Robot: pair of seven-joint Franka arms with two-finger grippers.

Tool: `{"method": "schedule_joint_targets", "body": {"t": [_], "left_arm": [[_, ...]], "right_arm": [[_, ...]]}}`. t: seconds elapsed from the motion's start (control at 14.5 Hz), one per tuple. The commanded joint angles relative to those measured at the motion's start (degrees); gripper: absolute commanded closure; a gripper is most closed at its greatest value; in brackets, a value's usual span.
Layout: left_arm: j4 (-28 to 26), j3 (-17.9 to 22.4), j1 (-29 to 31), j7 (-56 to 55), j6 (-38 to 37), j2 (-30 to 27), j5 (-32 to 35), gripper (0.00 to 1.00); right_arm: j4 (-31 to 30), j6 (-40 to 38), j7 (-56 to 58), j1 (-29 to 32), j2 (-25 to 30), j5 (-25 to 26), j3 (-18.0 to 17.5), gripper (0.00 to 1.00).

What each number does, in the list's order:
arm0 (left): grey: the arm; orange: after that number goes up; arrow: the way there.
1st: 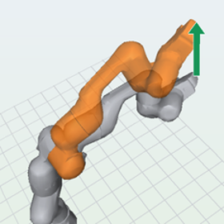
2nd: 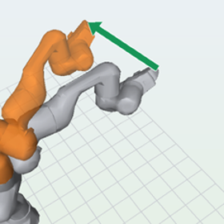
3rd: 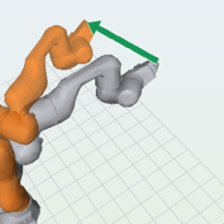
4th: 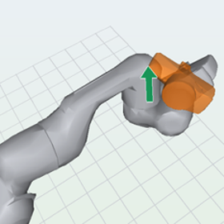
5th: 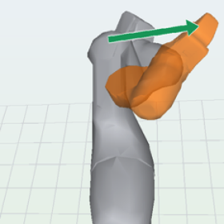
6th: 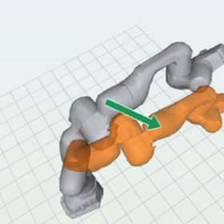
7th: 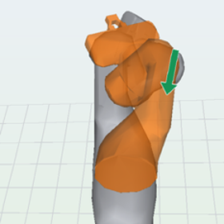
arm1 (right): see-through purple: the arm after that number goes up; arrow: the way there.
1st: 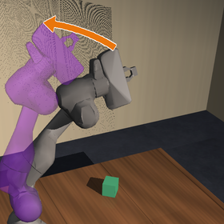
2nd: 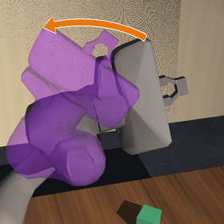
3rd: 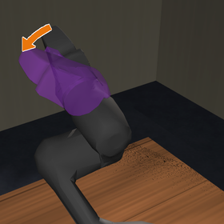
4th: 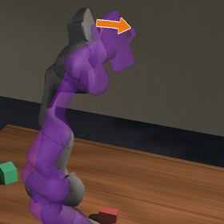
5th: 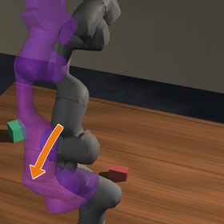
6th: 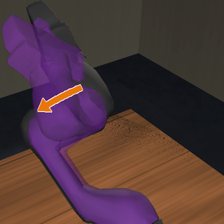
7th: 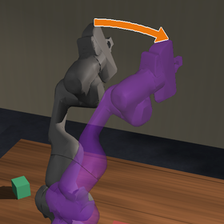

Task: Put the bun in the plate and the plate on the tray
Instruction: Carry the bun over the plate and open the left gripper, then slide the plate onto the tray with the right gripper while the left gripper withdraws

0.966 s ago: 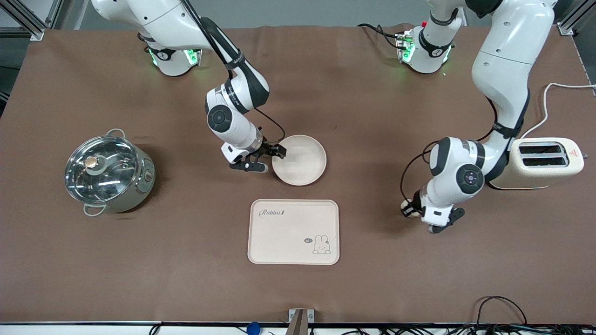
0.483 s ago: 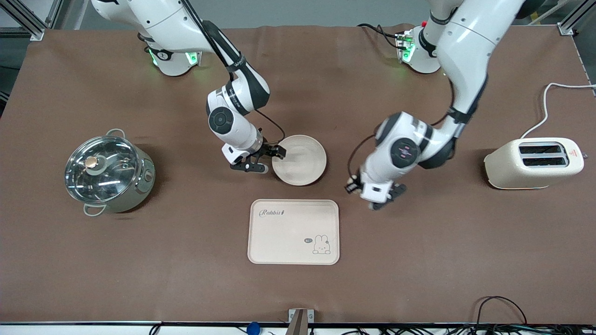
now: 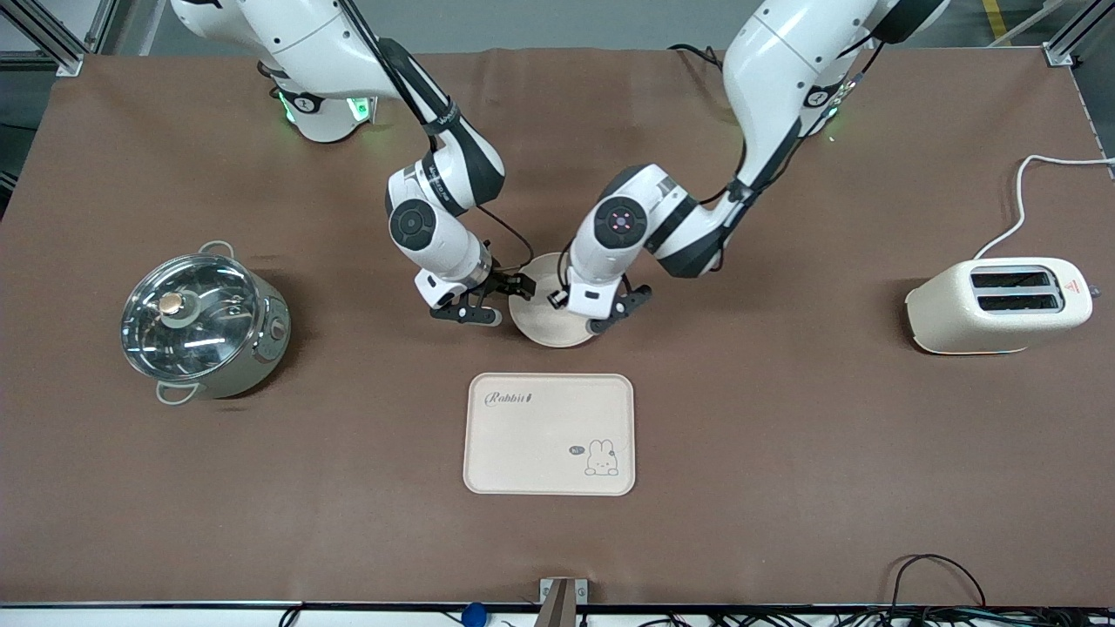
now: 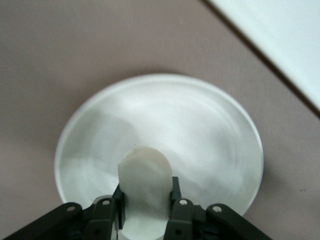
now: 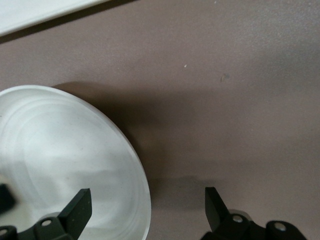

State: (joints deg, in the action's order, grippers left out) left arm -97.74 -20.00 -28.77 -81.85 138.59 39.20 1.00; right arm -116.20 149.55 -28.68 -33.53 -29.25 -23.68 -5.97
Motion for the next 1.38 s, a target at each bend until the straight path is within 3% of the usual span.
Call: {"method": "schedule_joint_targets", "body": {"t": [0.0, 0.14, 0.21, 0.28, 0.55, 0.76, 0.97, 1.31], "left_arm": [[1.6, 0.5, -0.6, -1.8, 2.1, 2.6, 1.2, 0.58], [1.6, 0.7, -0.6, -1.6, 2.3, 3.0, 2.6, 0.4], [1.6, 0.7, -0.5, -2.0, 2.3, 3.0, 3.9, 0.17], [1.7, 0.7, -0.4, -2.0, 2.3, 2.8, 4.5, 0.0], [2.5, 0.8, 1.9, -2.0, 0.6, -1.0, 4.5, 0.0], [3.2, 0.8, 7.3, -1.5, -4.6, -7.3, 6.5, 0.0], [5.6, 0.8, 12.7, -0.3, -11.8, -12.3, 12.8, 0.0], [12.5, 0.6, 19.7, 15.0, -29.9, -18.2, 13.8, 0.0]], "right_arm": [[0.3, 0.6, 0.0, -0.8, -0.5, -1.3, 0.4, 0.0], [0.4, 3.1, -0.1, -0.9, -1.5, -1.3, 0.3, 0.04], [0.6, 3.7, 0.0, -1.1, -1.9, -1.3, 0.3, 0.08], [1.0, 3.7, 0.0, -1.6, -2.3, -1.3, 0.3, 0.12], [1.2, 3.6, 0.3, -1.5, -2.6, -1.1, 0.4, 0.37], [1.2, 3.5, 0.3, -1.3, -2.5, -1.1, 0.4, 0.69], [1.2, 3.4, 0.6, -1.5, -2.5, -0.7, 0.4, 0.97], [0.8, 2.8, 1.5, -1.0, 0.2, -0.7, 0.3, 1.0]]}}
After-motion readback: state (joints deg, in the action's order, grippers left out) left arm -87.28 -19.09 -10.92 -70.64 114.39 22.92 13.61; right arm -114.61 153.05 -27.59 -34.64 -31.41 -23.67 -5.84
